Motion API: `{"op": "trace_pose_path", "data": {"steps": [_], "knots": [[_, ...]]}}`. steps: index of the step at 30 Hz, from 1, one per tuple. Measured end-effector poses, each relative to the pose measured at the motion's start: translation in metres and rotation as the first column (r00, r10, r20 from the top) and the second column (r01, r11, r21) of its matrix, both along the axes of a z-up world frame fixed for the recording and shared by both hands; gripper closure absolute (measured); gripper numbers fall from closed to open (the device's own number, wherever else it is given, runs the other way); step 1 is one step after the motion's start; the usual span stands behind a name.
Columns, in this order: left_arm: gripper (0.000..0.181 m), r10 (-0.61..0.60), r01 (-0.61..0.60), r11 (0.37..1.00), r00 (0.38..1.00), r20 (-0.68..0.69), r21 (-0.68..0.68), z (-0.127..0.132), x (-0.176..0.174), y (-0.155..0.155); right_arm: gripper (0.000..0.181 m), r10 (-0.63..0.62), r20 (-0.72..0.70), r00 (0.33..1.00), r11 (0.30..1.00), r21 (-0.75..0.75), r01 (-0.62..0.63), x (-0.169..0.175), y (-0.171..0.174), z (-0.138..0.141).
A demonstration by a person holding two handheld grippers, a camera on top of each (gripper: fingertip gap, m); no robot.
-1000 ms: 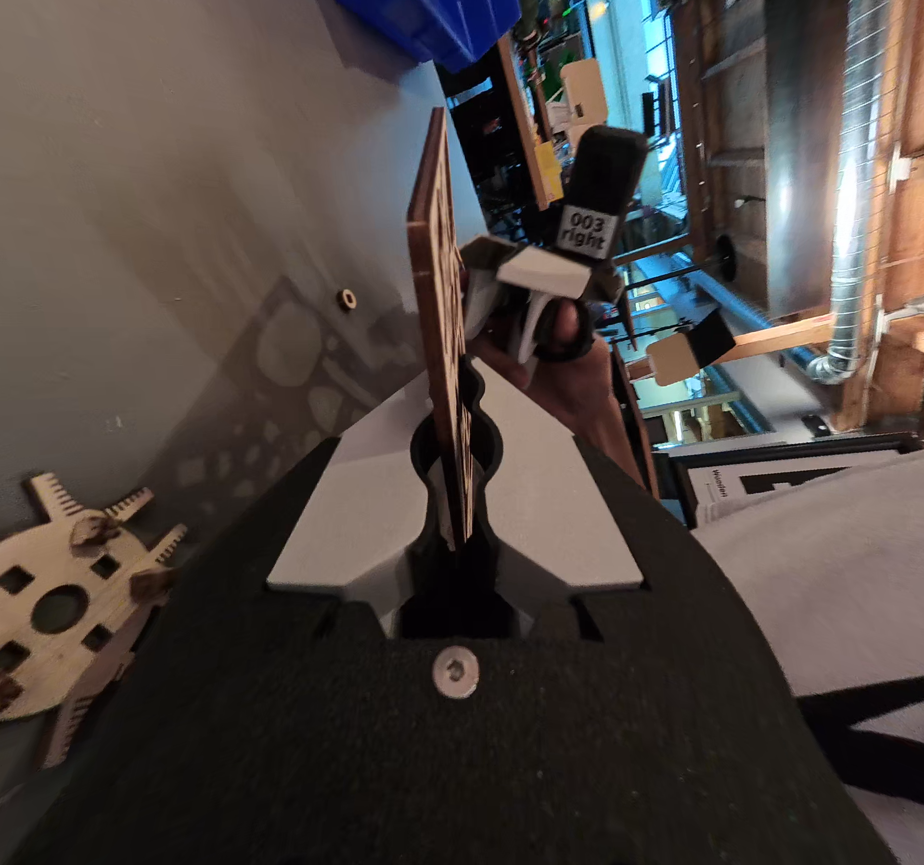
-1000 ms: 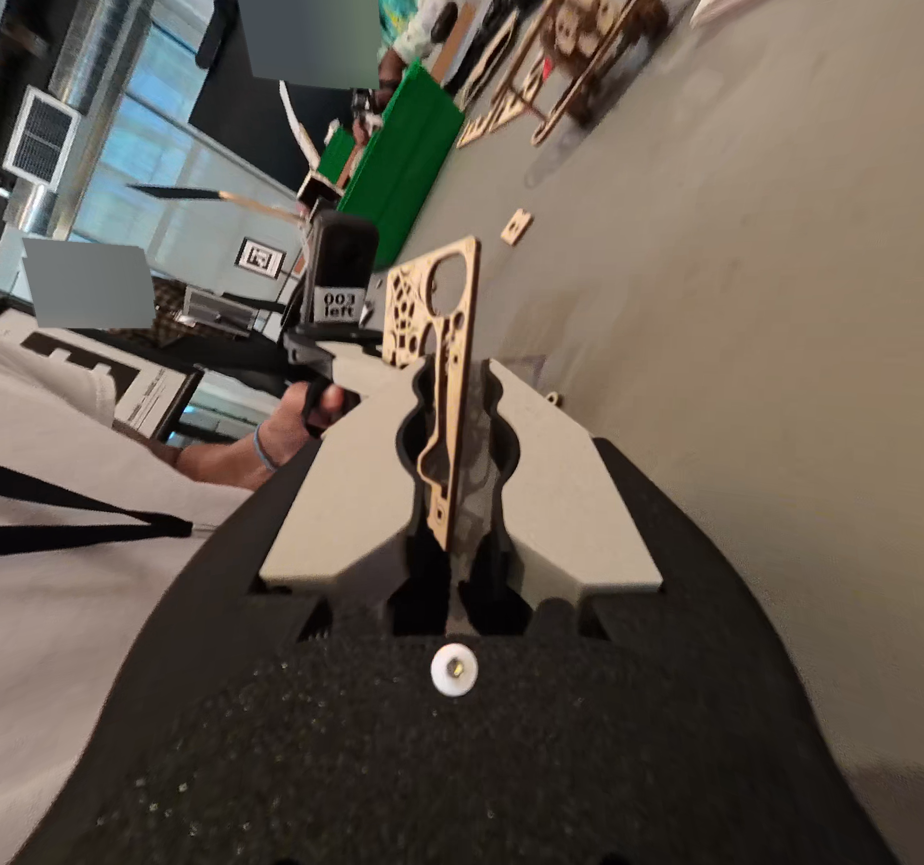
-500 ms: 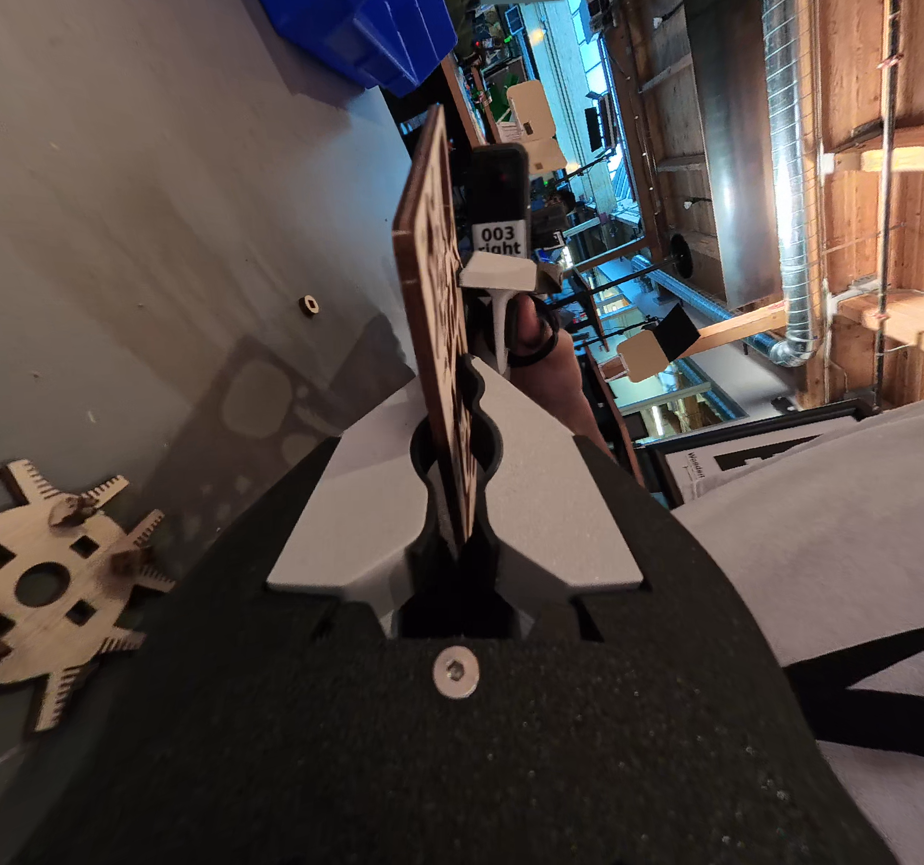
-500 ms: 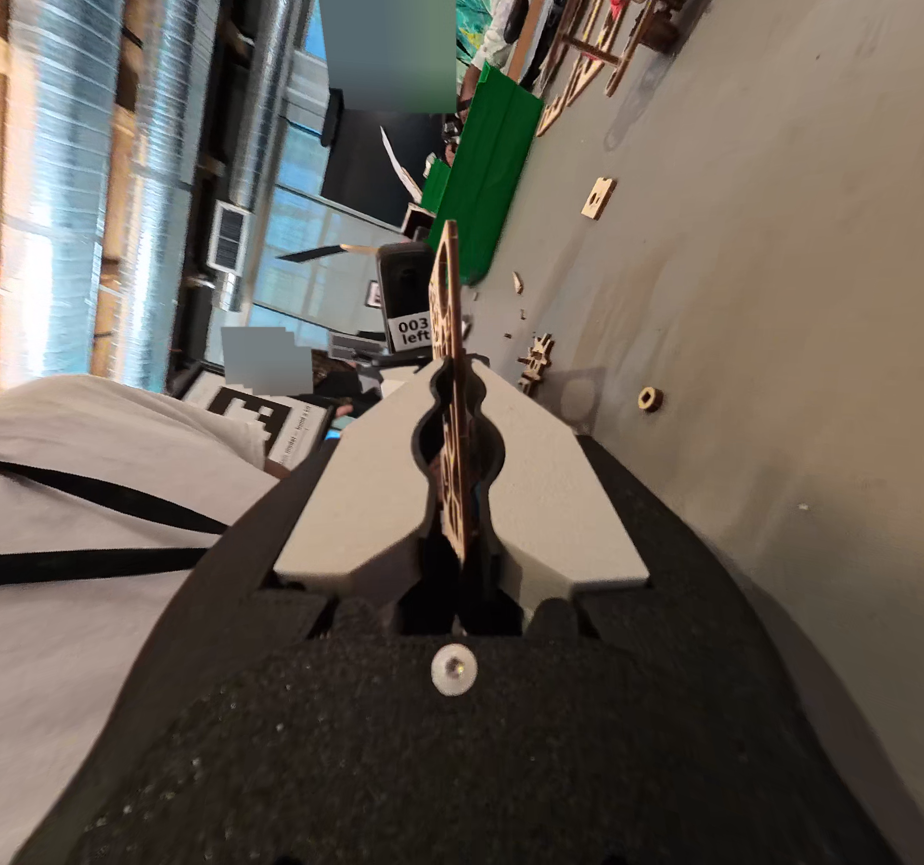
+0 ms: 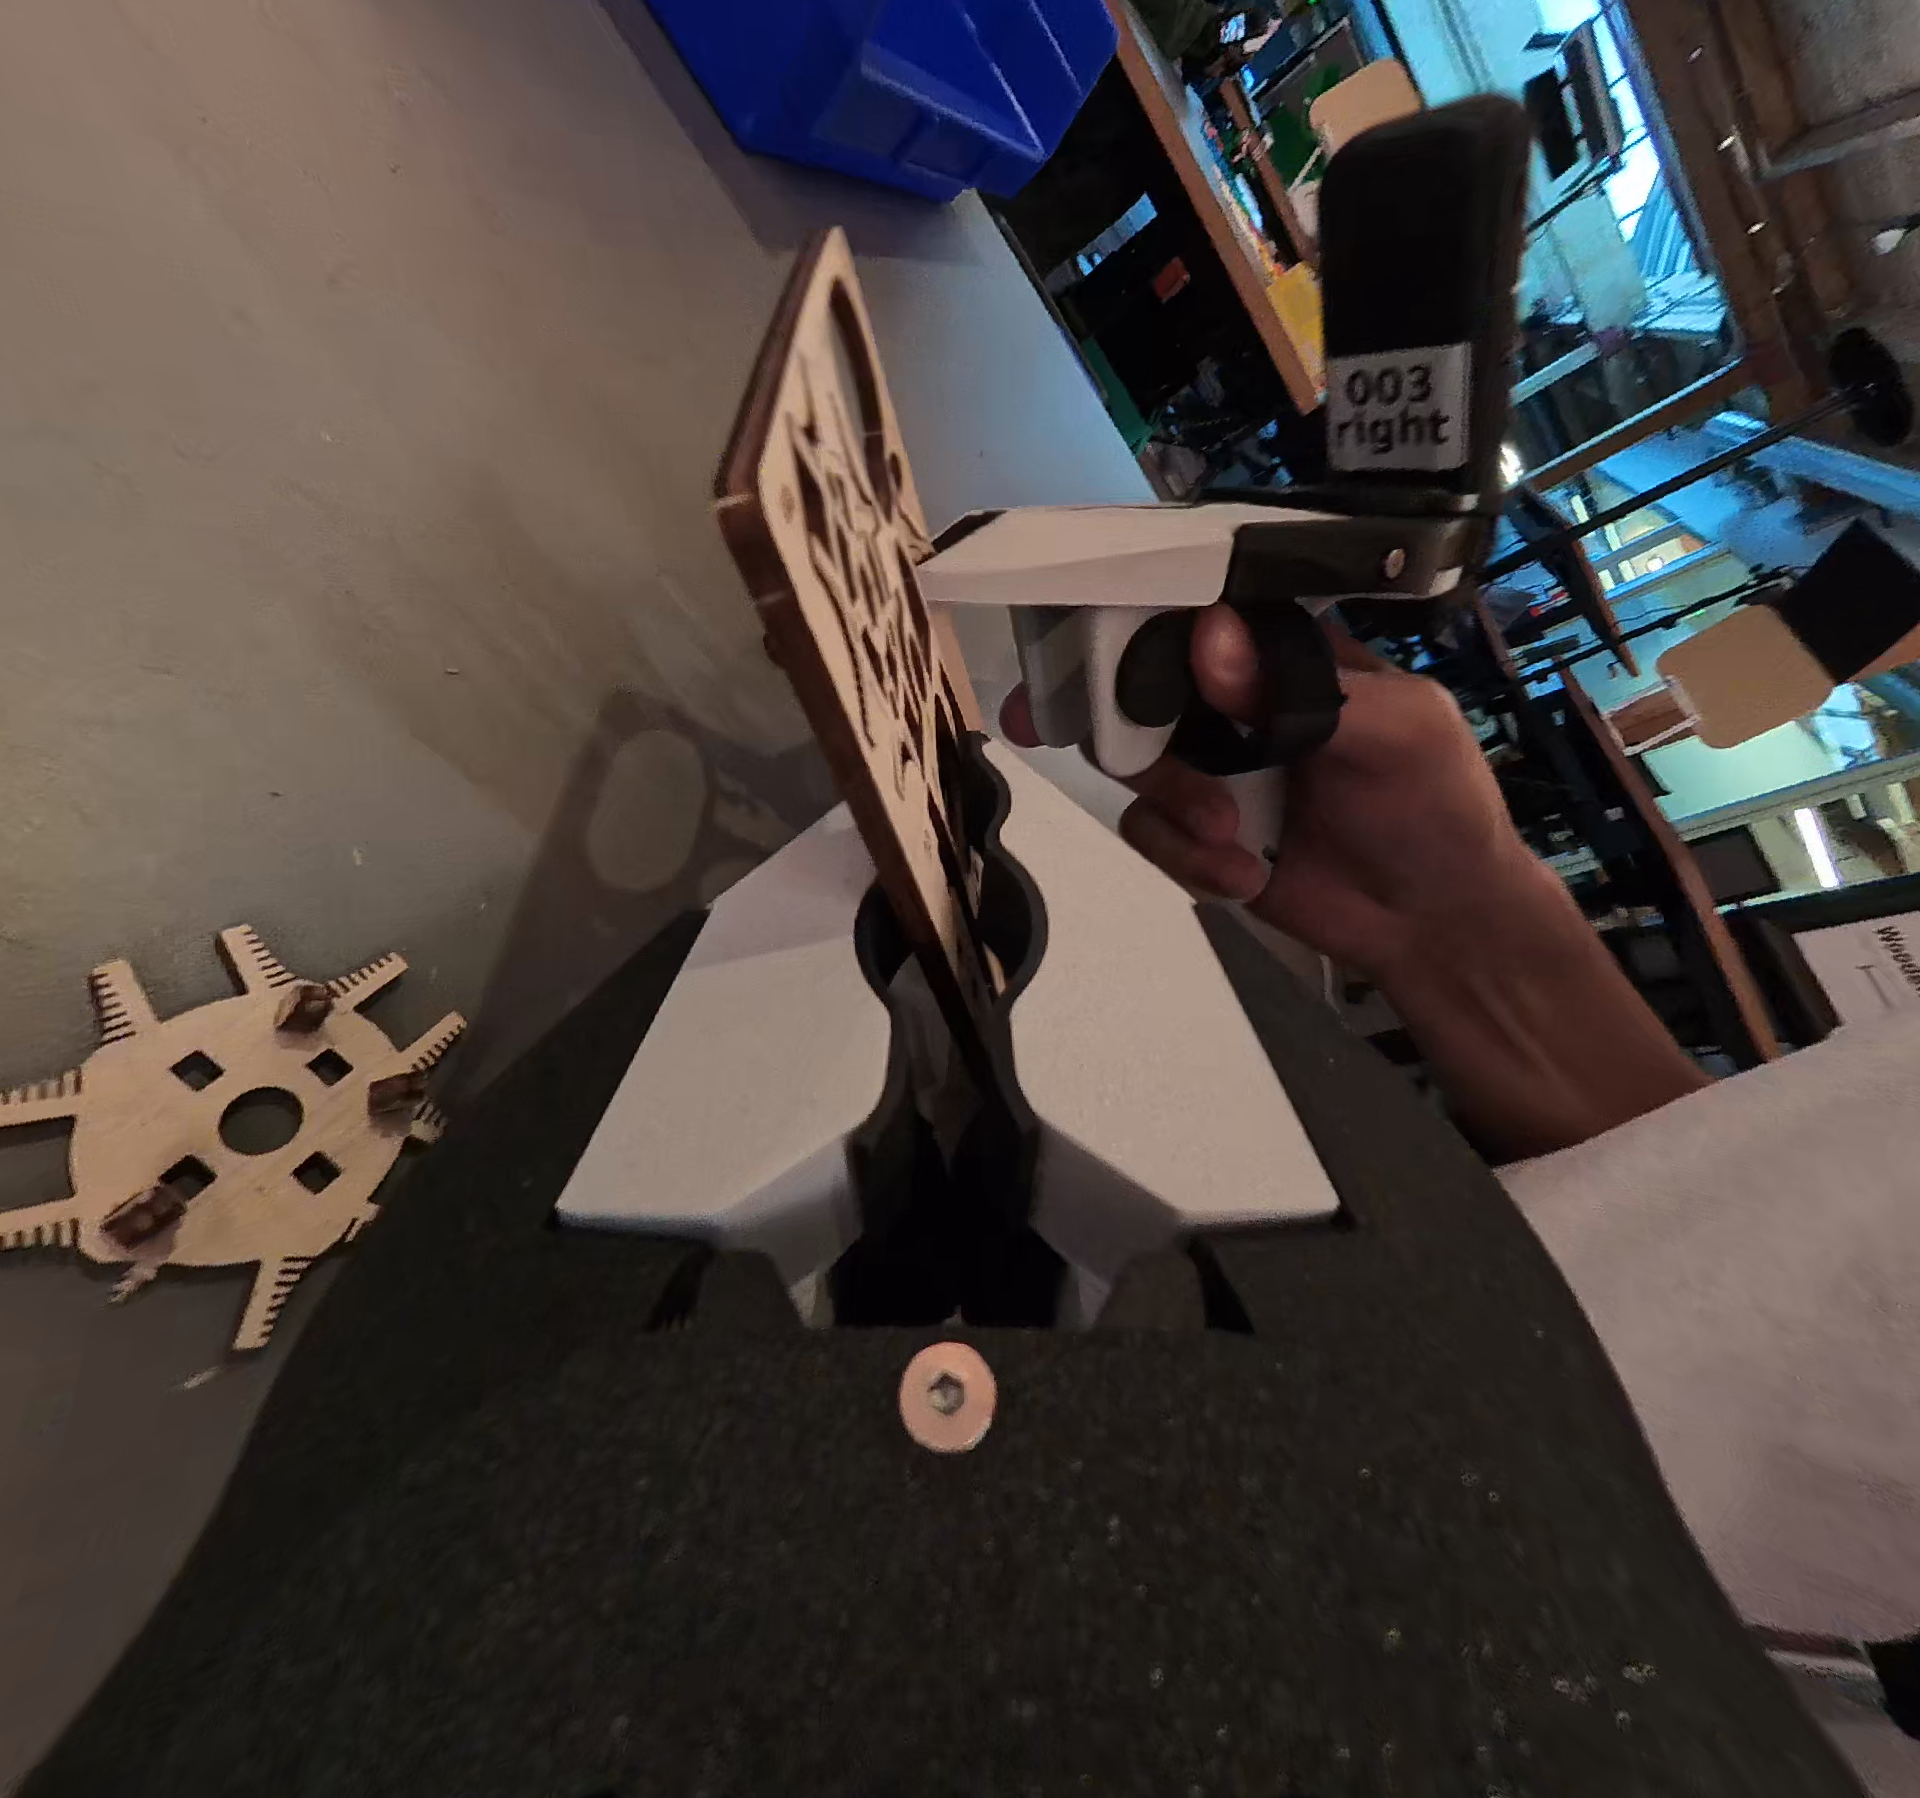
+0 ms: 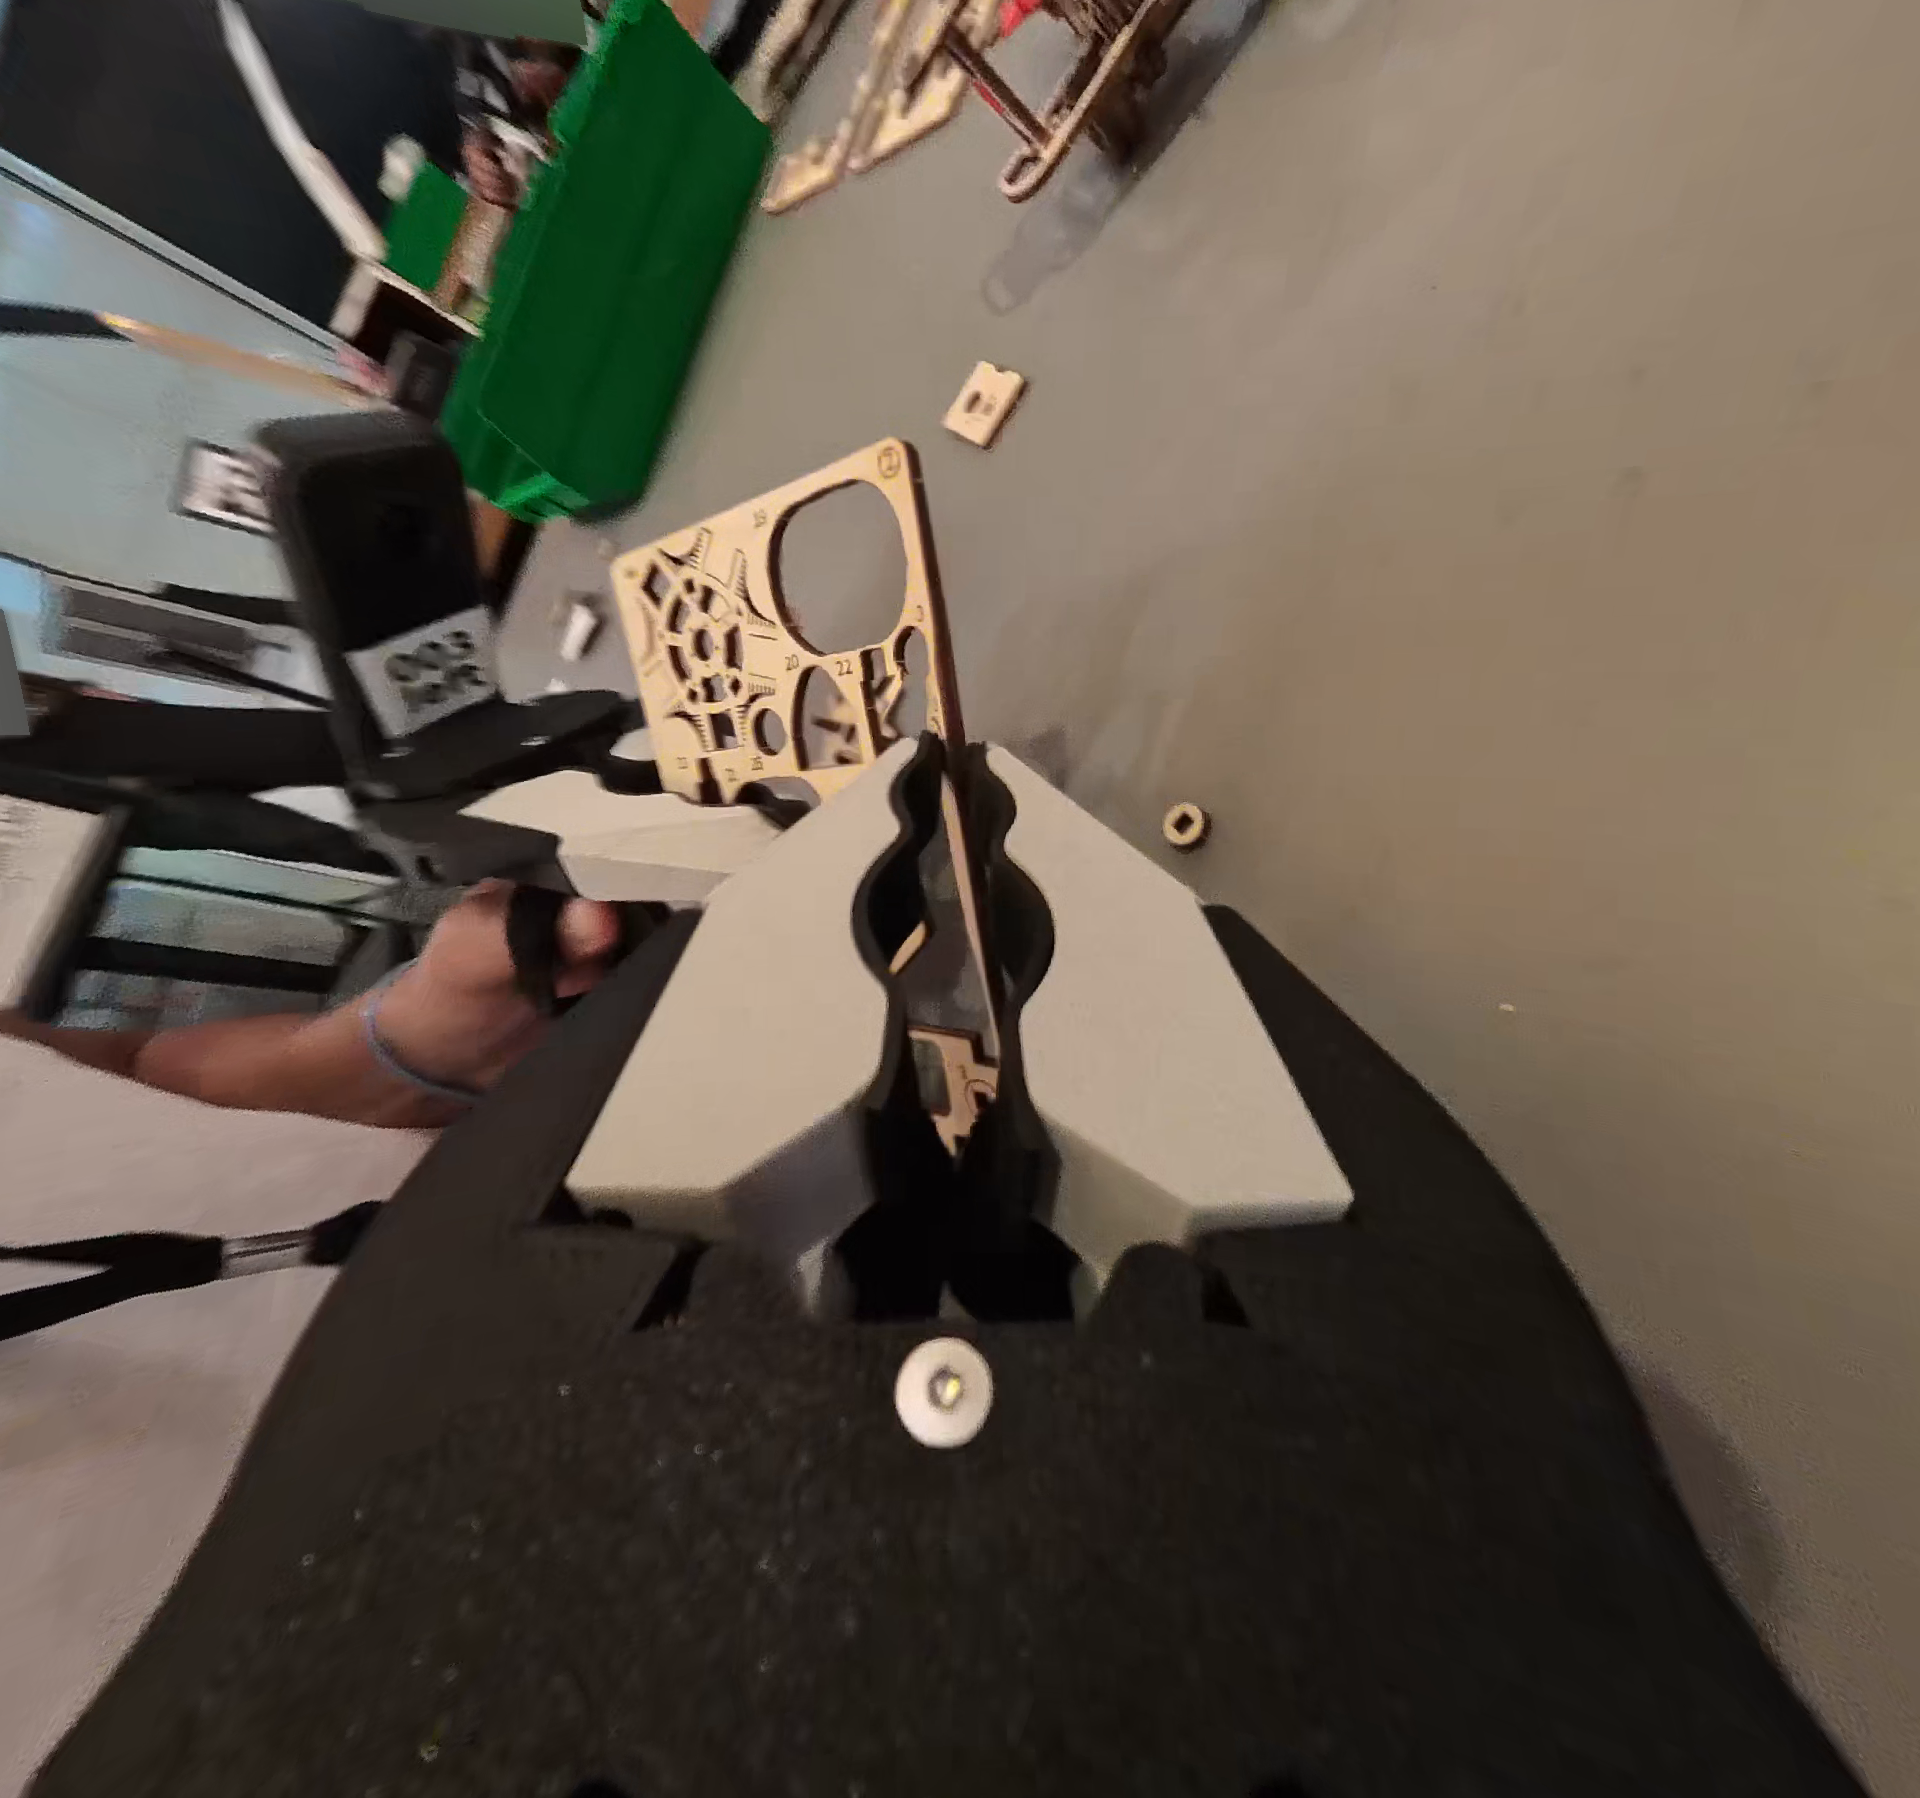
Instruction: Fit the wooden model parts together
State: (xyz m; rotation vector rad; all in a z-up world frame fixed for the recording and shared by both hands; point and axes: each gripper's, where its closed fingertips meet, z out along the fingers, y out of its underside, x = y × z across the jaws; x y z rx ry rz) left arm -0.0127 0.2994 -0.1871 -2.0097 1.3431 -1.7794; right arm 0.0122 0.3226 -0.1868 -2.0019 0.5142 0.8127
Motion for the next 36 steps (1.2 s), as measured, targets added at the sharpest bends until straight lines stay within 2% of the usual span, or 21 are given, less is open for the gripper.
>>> {"op": "trace_pose_path", "data": {"steps": [4, 9, 11, 15, 17, 20, 22, 24, 27, 29, 33, 36], "knots": [[0.18, -0.018, 0.019, 0.995, 1.0, 0.01, -0.093, 0.004, 0.0, 0.001, 0.175, 0.01, -0.31, 0.951, 0.989, 0.144, 0.037, 0.001, -0.001, 0.012], [0.18, -0.085, 0.086, 0.982, 0.996, 0.015, -0.166, 0.007, -0.003, -0.006, 0.178, 0.1, -0.362, 0.927, 0.985, 0.17, -0.04, -0.004, -0.007, 0.014], [0.178, -0.124, 0.125, 0.967, 0.992, 0.015, -0.222, 0.01, -0.006, -0.008, 0.179, 0.136, -0.344, 0.929, 0.984, 0.153, -0.088, -0.007, -0.012, 0.013], [0.145, -0.141, 0.141, 0.966, 0.99, 0.012, -0.216, 0.022, -0.01, 0.0, 0.18, 0.231, -0.274, 0.934, 0.967, 0.168, -0.19, -0.009, -0.019, 0.028], [0.139, -0.159, 0.16, 0.974, 0.987, 0.016, -0.16, 0.034, -0.014, 0.007, 0.18, 0.276, -0.237, 0.932, 0.955, 0.175, -0.238, -0.008, -0.022, 0.039], [0.134, -0.222, 0.222, 0.975, 0.975, 0.019, -0.018, 0.054, -0.017, 0.022, 0.18, 0.41, -0.149, 0.9, 0.91, 0.128, -0.394, -0.015, -0.024, 0.049], [0.136, -0.328, 0.326, 0.944, 0.945, 0.022, 0.06, 0.07, -0.018, 0.026, 0.18, 0.532, -0.06, 0.845, 0.847, 0.047, -0.53, -0.024, -0.022, 0.052], [0.137, -0.43, 0.429, 0.89, 0.902, -0.031, 0.156, 0.071, -0.017, 0.025, 0.18, 0.653, 0.019, 0.757, 0.758, -0.003, -0.653, -0.035, -0.018, 0.058], [0.148, -0.555, 0.567, 0.793, 0.823, -0.119, 0.222, 0.059, -0.024, 0.014, 0.18, 0.752, 0.096, 0.652, 0.659, -0.123, -0.742, -0.043, -0.014, 0.059], [0.163, -0.581, 0.585, 0.782, 0.809, -0.089, 0.214, 0.063, -0.026, 0.008, 0.18, 0.785, 0.111, 0.609, 0.619, -0.169, -0.767, -0.046, -0.014, 0.059], [0.179, -0.582, 0.578, 0.782, 0.811, -0.057, 0.234, 0.059, -0.027, 0.004, 0.179, 0.797, 0.13, 0.59, 0.604, -0.185, -0.775, -0.052, -0.014, 0.057], [0.18, -0.596, 0.583, 0.767, 0.802, -0.039, 0.268, 0.053, -0.032, 0.001, 0.179, 0.796, 0.144, 0.587, 0.605, -0.19, -0.773, -0.057, -0.016, 0.052]]}}
